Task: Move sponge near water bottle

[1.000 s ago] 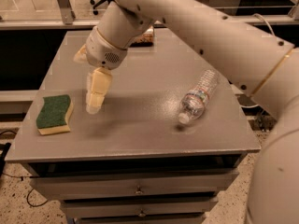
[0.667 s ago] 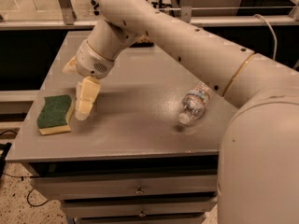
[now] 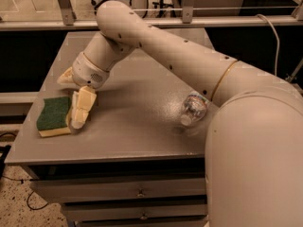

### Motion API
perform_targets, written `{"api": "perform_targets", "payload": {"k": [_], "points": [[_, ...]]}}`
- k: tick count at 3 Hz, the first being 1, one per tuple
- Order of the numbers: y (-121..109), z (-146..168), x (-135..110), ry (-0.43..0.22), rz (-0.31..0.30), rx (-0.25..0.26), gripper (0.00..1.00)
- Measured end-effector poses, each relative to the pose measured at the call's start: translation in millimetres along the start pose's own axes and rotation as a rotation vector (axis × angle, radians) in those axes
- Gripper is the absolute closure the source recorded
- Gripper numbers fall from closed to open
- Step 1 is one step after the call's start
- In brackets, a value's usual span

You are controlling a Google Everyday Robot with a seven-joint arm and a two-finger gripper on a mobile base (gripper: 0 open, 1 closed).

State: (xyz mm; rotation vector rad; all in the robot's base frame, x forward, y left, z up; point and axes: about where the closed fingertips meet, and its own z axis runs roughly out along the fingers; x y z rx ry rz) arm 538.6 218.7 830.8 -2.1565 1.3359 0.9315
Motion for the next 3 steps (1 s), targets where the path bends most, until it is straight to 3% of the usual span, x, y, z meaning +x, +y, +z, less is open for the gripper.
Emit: {"api": "perform_targets", "payload": {"k": [3], "points": [[2,-6,6,-0.015,0.013,0.002,0.71]]}}
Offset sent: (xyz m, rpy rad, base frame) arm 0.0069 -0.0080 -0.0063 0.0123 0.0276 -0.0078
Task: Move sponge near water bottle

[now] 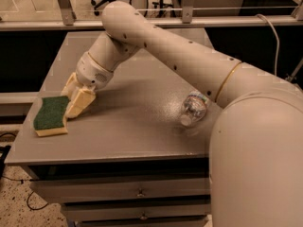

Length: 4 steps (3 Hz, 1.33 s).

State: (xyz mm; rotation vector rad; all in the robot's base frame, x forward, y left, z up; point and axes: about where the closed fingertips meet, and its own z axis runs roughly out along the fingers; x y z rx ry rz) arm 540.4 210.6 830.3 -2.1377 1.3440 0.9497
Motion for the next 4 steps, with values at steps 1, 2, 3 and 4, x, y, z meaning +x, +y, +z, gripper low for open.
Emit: {"api": "perform_targets", "payload": {"k": [1,2,3,4], "points": [[8,-16,2,0.009,0.015,0.033,0.95],[18,-36,5,0.021,0.036,0.081,1.00],[25,-76,7,0.042,0.055,0.170,1.00],[30,-156,11,0.061,0.080,0.360,1.00]]}}
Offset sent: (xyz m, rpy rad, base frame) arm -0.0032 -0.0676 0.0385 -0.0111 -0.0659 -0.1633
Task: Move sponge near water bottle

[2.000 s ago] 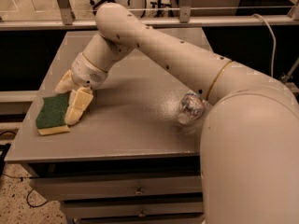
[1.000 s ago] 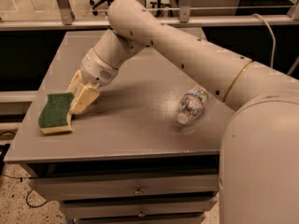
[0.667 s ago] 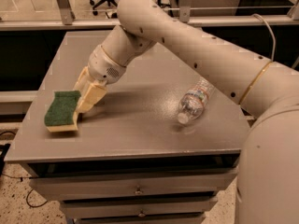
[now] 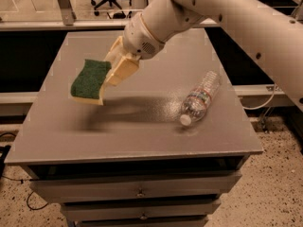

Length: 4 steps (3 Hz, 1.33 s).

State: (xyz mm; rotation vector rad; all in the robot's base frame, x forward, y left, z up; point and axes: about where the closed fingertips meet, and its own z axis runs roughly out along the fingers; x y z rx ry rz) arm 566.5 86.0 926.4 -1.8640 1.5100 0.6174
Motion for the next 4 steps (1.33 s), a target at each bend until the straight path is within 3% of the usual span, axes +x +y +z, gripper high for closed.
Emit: {"api": "perform_targets", "payload": {"k": [1,2,3,4], "points": [[-3,-5,4,0.004,0.003,0.012,1.00],[-15,-27,21,0.023,0.015,0.070,1.00],[-30,-72,57,0.061,0.041,0.165,1.00],[-52,-130,111,0.109,0.082,0.272,1.00]]}}
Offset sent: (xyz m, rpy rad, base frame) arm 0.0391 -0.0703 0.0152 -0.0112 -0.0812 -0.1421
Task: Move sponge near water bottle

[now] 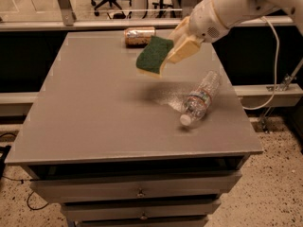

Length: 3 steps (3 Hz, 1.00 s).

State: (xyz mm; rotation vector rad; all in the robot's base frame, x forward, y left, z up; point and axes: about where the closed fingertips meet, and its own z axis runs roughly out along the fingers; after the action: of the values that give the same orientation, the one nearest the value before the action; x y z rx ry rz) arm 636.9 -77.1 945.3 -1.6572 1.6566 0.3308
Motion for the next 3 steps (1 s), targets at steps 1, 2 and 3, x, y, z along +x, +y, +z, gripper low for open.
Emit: {"api": "perform_targets", "payload": {"k": [1,2,3], "points": [[-27,-24,28,0.017,0.027,0.068,1.00],[-51,-38,51,0.040,0.072,0.117,1.00],[-62,-40,68,0.088,0.128,0.126,0.85]]}}
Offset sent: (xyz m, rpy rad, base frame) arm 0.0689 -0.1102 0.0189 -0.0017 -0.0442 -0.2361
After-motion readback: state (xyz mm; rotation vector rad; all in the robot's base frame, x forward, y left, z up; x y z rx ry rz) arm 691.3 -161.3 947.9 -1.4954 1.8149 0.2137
